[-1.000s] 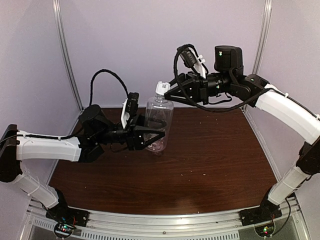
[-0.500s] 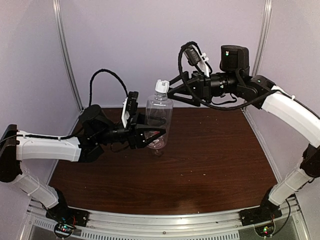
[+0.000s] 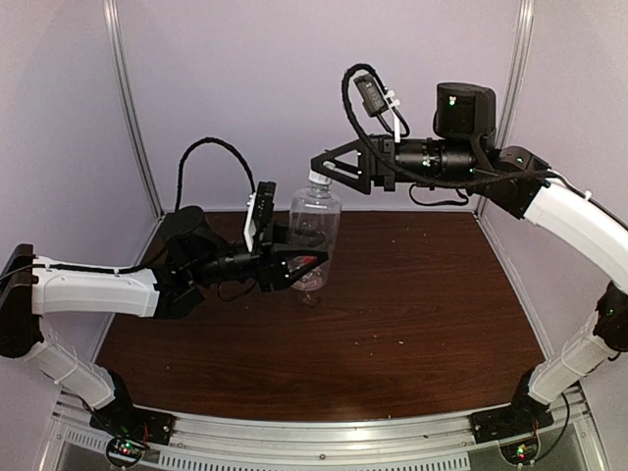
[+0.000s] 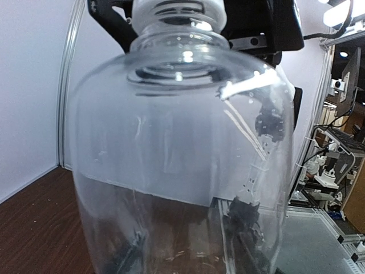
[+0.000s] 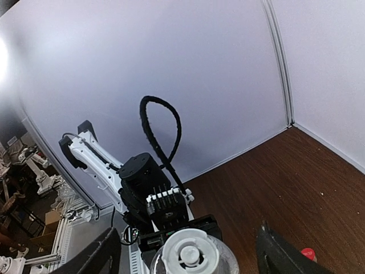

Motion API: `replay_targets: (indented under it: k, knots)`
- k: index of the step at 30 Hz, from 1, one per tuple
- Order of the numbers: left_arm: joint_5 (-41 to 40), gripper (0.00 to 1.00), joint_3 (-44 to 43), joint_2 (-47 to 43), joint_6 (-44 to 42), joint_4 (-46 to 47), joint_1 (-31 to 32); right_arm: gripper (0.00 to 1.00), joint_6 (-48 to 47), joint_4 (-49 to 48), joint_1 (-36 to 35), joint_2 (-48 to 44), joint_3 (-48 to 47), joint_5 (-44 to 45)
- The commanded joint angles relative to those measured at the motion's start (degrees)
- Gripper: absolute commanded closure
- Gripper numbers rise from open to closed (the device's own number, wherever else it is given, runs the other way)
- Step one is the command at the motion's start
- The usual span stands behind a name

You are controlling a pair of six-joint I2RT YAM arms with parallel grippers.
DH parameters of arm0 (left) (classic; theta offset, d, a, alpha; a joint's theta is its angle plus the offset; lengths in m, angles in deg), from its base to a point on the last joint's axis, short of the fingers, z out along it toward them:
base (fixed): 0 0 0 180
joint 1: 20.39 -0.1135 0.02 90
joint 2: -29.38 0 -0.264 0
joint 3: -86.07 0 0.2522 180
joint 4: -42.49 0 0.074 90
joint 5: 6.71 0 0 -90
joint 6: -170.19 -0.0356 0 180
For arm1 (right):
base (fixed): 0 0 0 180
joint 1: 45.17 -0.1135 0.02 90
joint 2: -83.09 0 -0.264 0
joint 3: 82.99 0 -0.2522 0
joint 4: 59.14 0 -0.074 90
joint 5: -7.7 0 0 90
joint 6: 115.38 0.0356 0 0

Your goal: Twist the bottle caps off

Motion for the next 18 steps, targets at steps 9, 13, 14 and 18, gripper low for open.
replay_targets:
  k: [9,13,14,18]
  knots:
    - [-2.91,0.57,-1.49,-1.62,-2.03,-0.18,-0.32,0.28,3.56,4.46,-2.88,1.65,-2.80,11.98]
    - [-3.10,0.57,-1.24,-1.82,-2.12,-0.23,-0.31,0.36,3.88,4.25,-2.90,1.58,-2.19,11.93]
    - [-3.11,0.57,-1.21,-1.82,-2.12,-0.25,-0.31,0.39,3.94,3.94,-2.97,1.49,-1.93,11.75]
    - [-3.31,0.57,-1.18,-1.91,-2.20,-0.45,-0.31,0.51,4.25,2.98,-3.02,1.29,-1.58,10.80]
